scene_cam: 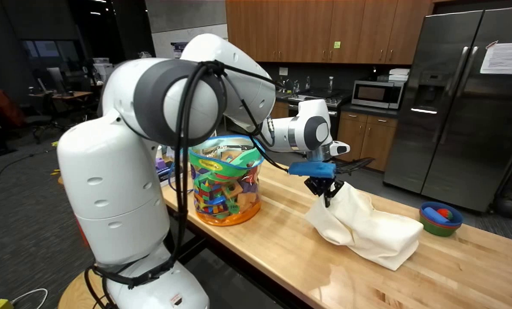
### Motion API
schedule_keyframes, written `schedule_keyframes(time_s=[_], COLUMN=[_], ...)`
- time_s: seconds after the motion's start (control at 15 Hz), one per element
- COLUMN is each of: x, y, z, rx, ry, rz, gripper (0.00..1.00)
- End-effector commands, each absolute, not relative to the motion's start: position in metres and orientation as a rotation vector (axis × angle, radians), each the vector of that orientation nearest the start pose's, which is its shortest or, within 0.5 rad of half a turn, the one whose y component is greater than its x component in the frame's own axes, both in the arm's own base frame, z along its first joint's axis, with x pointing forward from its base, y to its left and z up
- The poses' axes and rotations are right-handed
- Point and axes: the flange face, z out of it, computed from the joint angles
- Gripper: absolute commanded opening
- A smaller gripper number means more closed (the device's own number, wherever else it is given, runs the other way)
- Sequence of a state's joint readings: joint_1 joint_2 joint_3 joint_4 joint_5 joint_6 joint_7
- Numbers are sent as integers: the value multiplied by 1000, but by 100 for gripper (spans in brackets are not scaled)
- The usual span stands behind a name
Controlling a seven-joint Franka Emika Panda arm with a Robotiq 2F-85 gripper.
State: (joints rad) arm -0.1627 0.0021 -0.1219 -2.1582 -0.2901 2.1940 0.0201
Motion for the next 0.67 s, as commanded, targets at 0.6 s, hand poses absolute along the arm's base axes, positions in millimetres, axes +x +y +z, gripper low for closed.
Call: schedule_keyframes(time_s=[0.6], x=[627], y=[-139], z=[437], rx=[-3403], ry=[-169], rz=[-283], gripper=[1])
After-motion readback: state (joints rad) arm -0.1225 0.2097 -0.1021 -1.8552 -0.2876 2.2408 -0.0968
